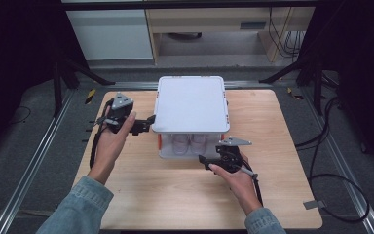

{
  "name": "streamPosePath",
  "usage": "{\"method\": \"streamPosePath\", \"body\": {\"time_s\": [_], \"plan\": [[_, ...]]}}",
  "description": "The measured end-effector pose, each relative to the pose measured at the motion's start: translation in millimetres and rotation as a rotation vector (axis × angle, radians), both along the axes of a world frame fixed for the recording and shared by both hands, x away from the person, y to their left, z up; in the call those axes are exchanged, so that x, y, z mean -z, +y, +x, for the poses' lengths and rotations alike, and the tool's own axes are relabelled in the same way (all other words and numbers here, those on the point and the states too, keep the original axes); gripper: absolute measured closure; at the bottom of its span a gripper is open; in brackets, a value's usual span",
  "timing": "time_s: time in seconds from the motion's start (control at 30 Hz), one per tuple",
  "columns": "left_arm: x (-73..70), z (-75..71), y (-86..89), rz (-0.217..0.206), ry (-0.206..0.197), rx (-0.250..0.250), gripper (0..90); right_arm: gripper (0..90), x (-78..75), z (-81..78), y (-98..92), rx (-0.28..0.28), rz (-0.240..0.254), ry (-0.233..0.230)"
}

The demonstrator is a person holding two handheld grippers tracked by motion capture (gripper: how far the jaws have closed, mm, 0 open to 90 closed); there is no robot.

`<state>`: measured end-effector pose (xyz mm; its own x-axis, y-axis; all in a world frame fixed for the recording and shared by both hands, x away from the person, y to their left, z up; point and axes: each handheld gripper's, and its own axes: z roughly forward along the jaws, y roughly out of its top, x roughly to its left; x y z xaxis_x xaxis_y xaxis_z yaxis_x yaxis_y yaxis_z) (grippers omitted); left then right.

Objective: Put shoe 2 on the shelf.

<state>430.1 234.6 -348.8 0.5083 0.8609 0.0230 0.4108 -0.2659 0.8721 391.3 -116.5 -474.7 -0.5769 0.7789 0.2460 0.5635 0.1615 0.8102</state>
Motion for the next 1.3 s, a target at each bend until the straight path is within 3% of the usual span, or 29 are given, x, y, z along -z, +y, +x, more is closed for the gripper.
{"method": "streamPosePath", "body": {"time_s": [0.1, 0.33, 0.6, 0.7, 0.83, 0.87, 1.1, 1.3], "plan": [[13.2, -2.2, 16.4, 0.013, 0.03, -0.024, 5.6, 13.9, -0.5, -3.3, -9.1, -0.004, 0.001, -0.011], [31.5, -6.6, 32.3, 0.052, 0.056, -0.034, 5.6, 12.8, -1.5, -7.6, -24.8, -0.008, -0.016, -0.024], [59.2, -11.9, 45.6, 0.095, 0.097, -0.023, 5.6, 11.6, -4.2, -3.7, -67.8, 0.066, -0.056, -0.048], [74.5, -13.5, 48.6, 0.121, 0.13, -0.007, 5.2, 11.4, -3.0, 0.4, -90.4, 0.105, -0.069, -0.038], [86.0, -14.5, 50.9, 0.133, 0.155, -0.003, 5.0, 11.0, -0.5, 3.8, -103.6, 0.117, -0.07, -0.024], [89.8, -14.4, 51.5, 0.138, 0.165, 0.001, 4.9, 11.0, 2.6, 6.8, -111.5, 0.117, -0.085, -0.001], [119.4, -12.3, 53.0, 0.175, 0.234, 0.012, 4.8, 14.6, 9.3, 17.0, -129.9, 0.147, -0.122, 0.034], [135.0, -5.3, 55.2, 0.176, 0.262, 0.0, 4.8, 15.6, 16.1, 28.2, -139.4, 0.174, -0.152, 0.049]]}}
